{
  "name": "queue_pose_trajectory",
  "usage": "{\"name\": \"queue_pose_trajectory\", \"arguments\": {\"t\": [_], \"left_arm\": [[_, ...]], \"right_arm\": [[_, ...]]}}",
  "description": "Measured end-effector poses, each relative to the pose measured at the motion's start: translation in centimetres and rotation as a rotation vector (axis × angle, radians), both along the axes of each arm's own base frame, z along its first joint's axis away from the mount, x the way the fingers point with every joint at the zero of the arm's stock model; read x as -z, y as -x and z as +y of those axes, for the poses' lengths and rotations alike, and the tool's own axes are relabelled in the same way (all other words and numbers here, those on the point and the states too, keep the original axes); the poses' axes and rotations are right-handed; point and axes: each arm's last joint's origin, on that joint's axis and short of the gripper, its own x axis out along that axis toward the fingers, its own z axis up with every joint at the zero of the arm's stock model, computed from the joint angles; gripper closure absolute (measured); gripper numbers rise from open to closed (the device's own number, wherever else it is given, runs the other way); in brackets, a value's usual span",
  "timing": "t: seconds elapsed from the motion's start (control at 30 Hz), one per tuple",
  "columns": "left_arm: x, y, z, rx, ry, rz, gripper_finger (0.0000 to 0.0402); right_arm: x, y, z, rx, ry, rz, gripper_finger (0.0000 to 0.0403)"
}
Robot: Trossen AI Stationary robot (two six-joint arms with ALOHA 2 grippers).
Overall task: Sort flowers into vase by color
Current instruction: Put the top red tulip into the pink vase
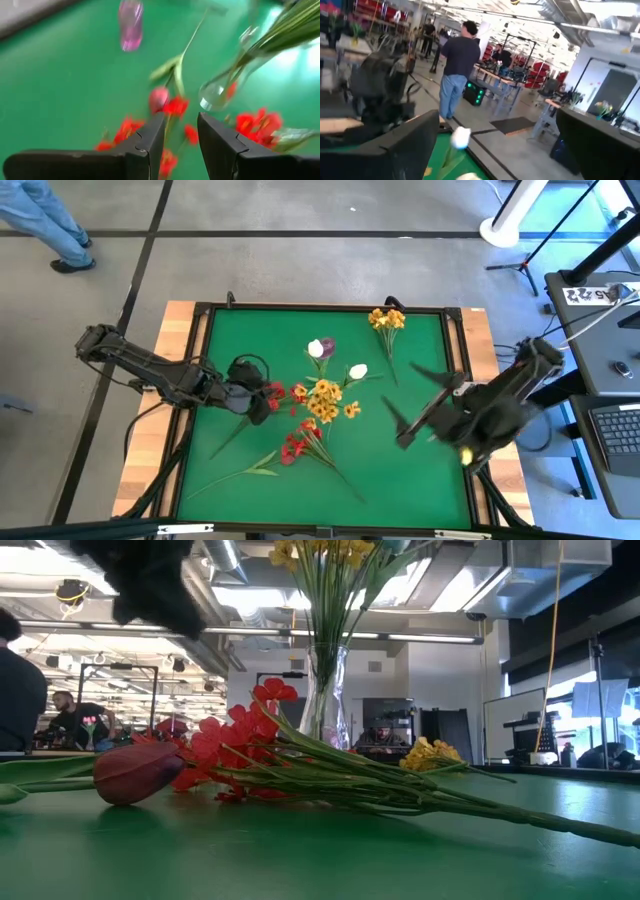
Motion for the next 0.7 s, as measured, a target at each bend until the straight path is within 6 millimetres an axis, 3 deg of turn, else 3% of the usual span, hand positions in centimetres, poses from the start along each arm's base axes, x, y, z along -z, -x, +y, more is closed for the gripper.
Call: {"name": "queue_pose_trajectory", "arguments": {"t": [0.1, 0.3, 0.5, 0.7], "left_arm": [[0.6, 0.7, 0.5, -0.053, 0.070, 0.084, 0.0289], [1.2, 1.7, 0.7, -0.114, 0.112, 0.182, 0.0289], [1.5, 1.6, 0.3, -0.083, 0.186, 0.204, 0.0289], [2.6, 0.8, -0.1, -0.063, 0.238, 0.286, 0.0289]], "right_arm": [[-0.3, 1.1, -2.6, 0.039, -0.020, -0.025, 0.0006], [1.0, 2.6, -8.8, 0.231, -0.049, -0.037, 0.0006], [4.8, 4.0, -13.7, 0.443, -0.070, -0.029, 0.0030], [8.9, 4.6, -15.6, 0.538, -0.047, 0.015, 0.0101]]}}
